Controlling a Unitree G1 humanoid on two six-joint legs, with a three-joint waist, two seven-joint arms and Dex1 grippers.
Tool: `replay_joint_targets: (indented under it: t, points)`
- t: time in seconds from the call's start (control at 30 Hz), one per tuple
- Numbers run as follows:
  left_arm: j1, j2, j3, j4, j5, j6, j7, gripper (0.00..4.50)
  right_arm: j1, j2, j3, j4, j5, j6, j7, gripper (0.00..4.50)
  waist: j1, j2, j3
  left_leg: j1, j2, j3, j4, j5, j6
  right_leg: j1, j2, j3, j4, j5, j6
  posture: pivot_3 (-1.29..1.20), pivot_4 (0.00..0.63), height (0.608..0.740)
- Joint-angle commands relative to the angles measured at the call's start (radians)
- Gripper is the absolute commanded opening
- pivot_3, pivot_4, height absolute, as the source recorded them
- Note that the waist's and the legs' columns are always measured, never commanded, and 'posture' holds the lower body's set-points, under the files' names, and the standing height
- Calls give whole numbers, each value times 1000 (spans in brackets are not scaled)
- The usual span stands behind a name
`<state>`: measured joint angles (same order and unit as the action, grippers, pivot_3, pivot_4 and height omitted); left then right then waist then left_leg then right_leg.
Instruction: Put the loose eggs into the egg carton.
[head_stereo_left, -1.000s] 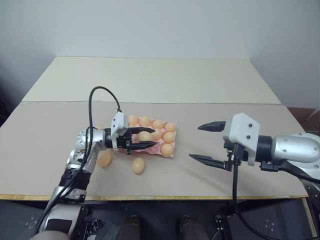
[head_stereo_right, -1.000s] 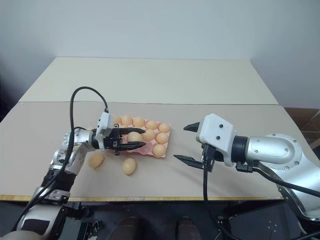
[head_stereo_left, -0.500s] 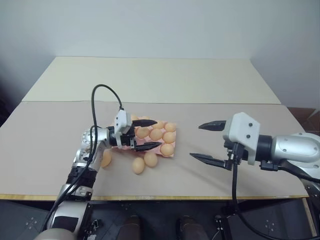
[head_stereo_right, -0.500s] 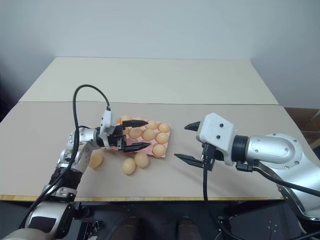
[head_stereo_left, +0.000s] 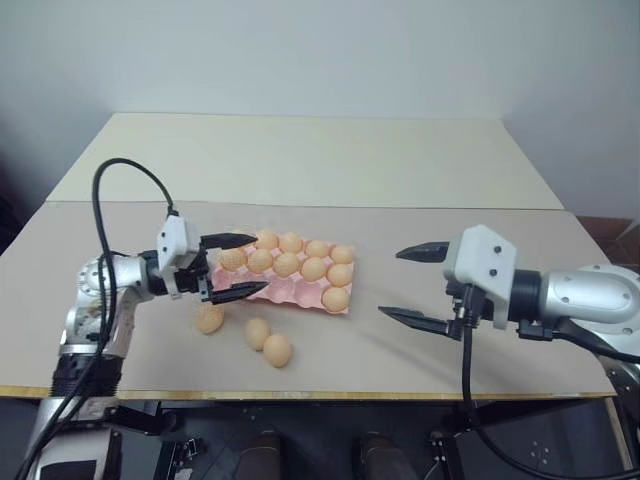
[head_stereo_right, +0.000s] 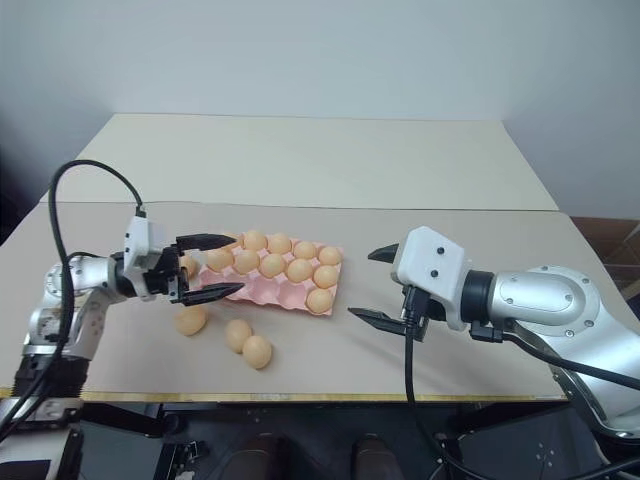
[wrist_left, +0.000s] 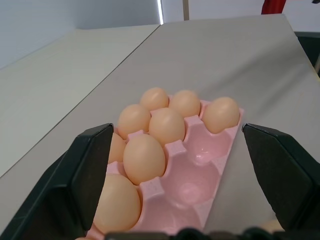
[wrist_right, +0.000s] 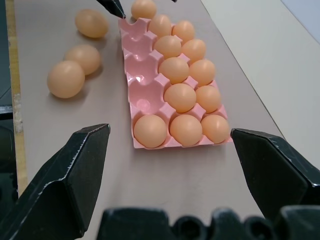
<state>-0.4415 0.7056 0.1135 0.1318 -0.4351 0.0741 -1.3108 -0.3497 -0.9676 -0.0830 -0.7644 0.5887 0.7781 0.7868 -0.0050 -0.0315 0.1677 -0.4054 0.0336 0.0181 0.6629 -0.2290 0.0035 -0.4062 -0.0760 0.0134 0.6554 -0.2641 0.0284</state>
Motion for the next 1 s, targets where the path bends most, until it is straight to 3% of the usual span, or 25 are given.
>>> replay_joint_targets:
  t: [0.03,0.23,0.77,1.0]
  points:
    - [38,67,59,-79,-32,21,-9,4489,-4,-11,-13,-13,-2,-24,14,4500,-2,0,0,0,0,0,0,0,0,0,0,0,0,0,0,0,150,740]
    - [155,173,134,-152,-62,53,-29,4489,38,-21,-19,-21,-8,-34,33,4500,-6,0,0,1,1,0,0,0,0,0,0,0,0,0,0,0,150,740]
    - [437,317,356,-236,-104,99,-57,4489,82,-30,9,-28,-20,-44,74,4500,-6,0,0,1,1,2,0,0,0,0,0,0,-1,0,0,0,150,740]
    - [514,332,429,-268,-130,121,-86,4489,95,-45,-10,-34,0,-43,103,4500,-6,0,0,1,2,3,0,0,0,0,0,0,0,0,0,0,150,740]
